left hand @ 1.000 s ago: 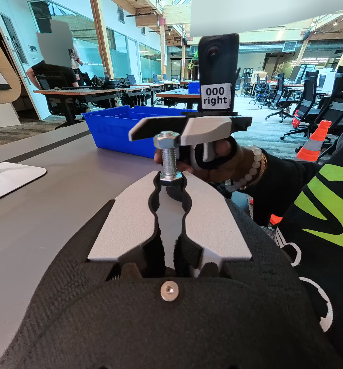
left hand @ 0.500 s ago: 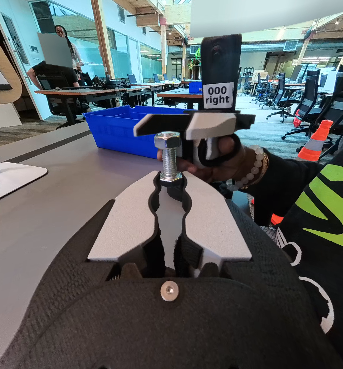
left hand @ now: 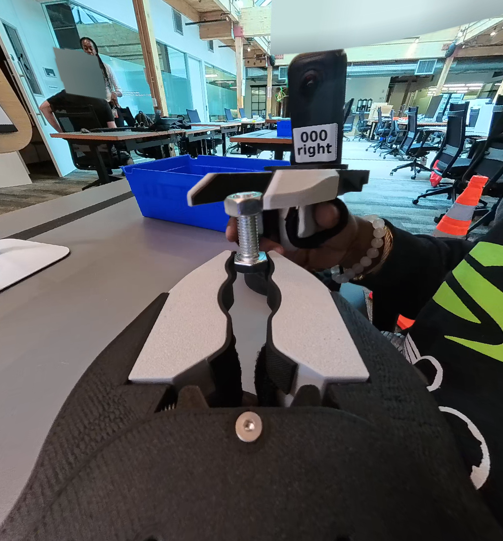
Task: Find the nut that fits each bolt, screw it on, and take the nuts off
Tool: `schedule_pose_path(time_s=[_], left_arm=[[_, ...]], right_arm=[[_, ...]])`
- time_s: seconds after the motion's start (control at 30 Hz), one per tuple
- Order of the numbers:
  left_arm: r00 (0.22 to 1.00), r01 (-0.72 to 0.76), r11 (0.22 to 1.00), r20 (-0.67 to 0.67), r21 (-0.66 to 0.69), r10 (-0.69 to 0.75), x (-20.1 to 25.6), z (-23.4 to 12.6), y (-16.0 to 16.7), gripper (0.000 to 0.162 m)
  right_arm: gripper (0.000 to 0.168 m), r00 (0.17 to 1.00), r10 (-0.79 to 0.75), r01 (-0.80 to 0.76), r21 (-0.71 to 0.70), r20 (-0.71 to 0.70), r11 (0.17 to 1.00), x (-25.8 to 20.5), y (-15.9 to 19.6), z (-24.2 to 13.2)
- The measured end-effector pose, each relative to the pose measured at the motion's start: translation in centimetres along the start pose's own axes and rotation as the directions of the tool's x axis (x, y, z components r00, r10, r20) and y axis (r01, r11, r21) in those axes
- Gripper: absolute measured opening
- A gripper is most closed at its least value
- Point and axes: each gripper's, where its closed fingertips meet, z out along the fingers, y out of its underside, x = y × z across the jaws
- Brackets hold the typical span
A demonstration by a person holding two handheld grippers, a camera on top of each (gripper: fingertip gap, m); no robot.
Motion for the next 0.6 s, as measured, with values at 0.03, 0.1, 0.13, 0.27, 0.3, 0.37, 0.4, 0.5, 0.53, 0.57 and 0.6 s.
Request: schedule_pose_path(time_s=[0.03,0.1,0.13,0.27,0.3,0.37,0.4,0.5,0.53,0.57,0.6], left_arm=[[1.000,0.001,1.000,0.000,-0.001,-0.001,0.0,0.0,0.0,0.018],[1.000,0.003,1.000,0.001,0.000,-0.003,0.0,0.0,0.0,0.018],[1.000,0.001,1.000,-0.001,0.003,-0.001,0.0,0.0,0.0,0.018],[1.000,-0.001,1.000,0.001,0.002,0.001,0.0,0.0,0.0,0.018],[1.000,0.000,1.000,0.001,0.002,0.000,0.0,0.0,0.0,0.018],[1.000,0.000,1.000,0.001,0.001,0.000,0.0,0.0,0.0,0.018],[1.000,0.000,1.000,0.003,0.001,0.000,0.0,0.0,0.0,0.018],[1.000,0.001,1.000,0.004,0.000,-0.001,-0.1,0.0,0.0,0.018],[1.000,0.000,1.000,0.003,-0.001,0.000,0.0,0.0,0.0,0.018],[1.000,-0.001,1.000,0.004,-0.003,0.001,0.0,0.0,0.1,0.018],[1.000,-0.002,1.000,0.004,-0.005,0.002,0.0,0.0,0.1,0.018]], right_arm=[[0.038,1.000,-0.002,0.002,0.003,-0.004,1.000,0.1,-0.1,-0.4],[0.037,1.000,-0.007,0.007,0.003,-0.030,1.000,0.6,-0.2,-1.1],[0.033,0.998,-0.011,0.011,0.003,-0.058,1.000,1.0,-0.2,-1.4],[0.032,0.997,-0.001,0.003,0.029,-0.075,1.000,1.4,-0.6,-2.3],[0.032,0.998,0.000,0.002,0.039,-0.061,0.999,1.2,-0.8,-2.2],[0.033,1.000,-0.002,0.003,0.048,-0.031,0.999,0.6,-1.0,-1.8],[0.034,1.000,-0.003,0.003,0.045,-0.015,0.999,0.3,-0.9,-1.5],[0.037,1.000,-0.007,0.007,0.021,0.021,1.000,-0.4,-0.5,-0.2],[0.037,0.999,-0.008,0.007,0.017,0.031,1.000,-0.6,-0.4,0.2],[0.037,0.999,-0.005,0.004,0.015,0.040,1.000,-0.7,-0.3,0.6],[0.037,0.999,0.000,-0.001,0.012,0.045,1.000,-0.8,-0.2,1.0]])
